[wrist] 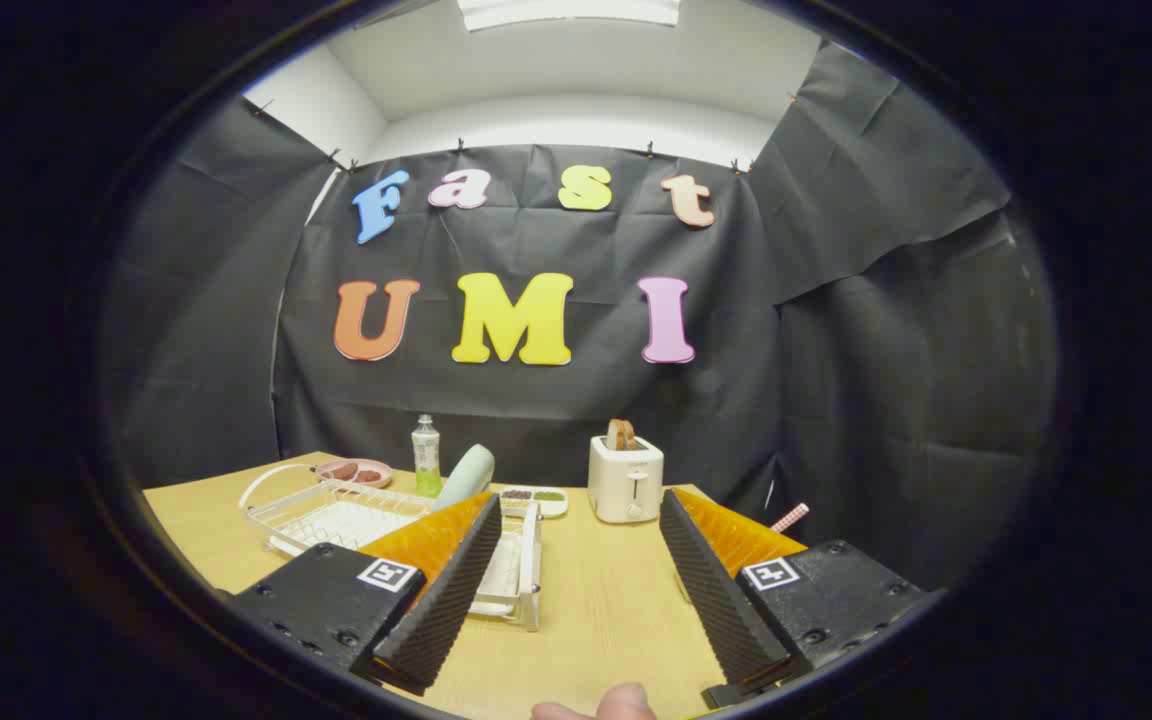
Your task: Take the plate from the dish rack, then take the spoon from the basket and place it into the plate.
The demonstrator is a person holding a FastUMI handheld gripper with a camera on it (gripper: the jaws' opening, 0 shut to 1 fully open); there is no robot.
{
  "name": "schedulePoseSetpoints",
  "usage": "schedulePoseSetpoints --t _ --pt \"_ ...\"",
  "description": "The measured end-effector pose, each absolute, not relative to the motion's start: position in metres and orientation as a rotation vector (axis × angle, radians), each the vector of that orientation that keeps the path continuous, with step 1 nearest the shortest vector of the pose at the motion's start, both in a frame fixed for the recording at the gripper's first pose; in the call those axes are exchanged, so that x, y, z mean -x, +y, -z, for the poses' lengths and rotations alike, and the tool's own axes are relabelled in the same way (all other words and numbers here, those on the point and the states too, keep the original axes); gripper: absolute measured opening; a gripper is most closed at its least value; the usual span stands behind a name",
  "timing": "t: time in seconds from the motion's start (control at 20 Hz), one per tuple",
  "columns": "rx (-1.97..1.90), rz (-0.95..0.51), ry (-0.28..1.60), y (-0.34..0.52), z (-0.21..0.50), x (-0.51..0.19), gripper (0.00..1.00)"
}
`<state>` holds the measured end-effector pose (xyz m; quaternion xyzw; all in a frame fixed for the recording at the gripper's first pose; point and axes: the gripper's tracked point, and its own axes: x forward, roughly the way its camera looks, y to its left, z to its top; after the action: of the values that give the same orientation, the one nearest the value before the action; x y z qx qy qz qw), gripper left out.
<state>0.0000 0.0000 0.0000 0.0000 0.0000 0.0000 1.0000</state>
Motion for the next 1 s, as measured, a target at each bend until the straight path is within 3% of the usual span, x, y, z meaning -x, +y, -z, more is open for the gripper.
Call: schedulePoseSetpoints --t 1.0 --pt "-0.016 -0.009 0.028 0.0 -0.005 -0.01 1.0"
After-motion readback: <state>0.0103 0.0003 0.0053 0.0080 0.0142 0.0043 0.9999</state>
